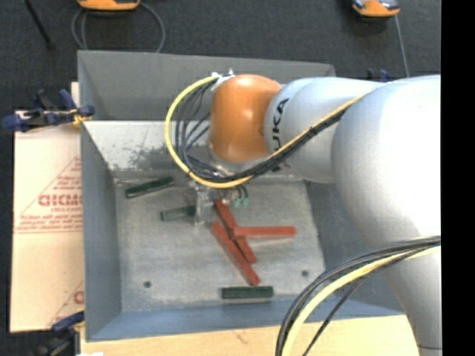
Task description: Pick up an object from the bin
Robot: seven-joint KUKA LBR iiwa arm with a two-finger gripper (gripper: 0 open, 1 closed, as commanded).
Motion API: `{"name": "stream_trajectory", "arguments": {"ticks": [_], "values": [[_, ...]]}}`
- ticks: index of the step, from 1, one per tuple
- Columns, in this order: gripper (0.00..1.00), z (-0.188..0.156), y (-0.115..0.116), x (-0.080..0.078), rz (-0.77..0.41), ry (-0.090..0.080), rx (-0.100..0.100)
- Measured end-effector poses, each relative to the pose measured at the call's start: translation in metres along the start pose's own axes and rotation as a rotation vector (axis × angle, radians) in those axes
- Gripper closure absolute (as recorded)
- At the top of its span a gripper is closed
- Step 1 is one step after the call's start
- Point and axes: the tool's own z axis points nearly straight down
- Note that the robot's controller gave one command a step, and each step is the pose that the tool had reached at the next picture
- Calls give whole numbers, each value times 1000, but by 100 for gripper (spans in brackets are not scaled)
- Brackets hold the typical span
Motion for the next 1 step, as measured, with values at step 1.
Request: {"name": "stream_trajectory", "arguments": {"ticks": [1], "values": [[100, -179, -39, 6, -246, -5, 5]]}}
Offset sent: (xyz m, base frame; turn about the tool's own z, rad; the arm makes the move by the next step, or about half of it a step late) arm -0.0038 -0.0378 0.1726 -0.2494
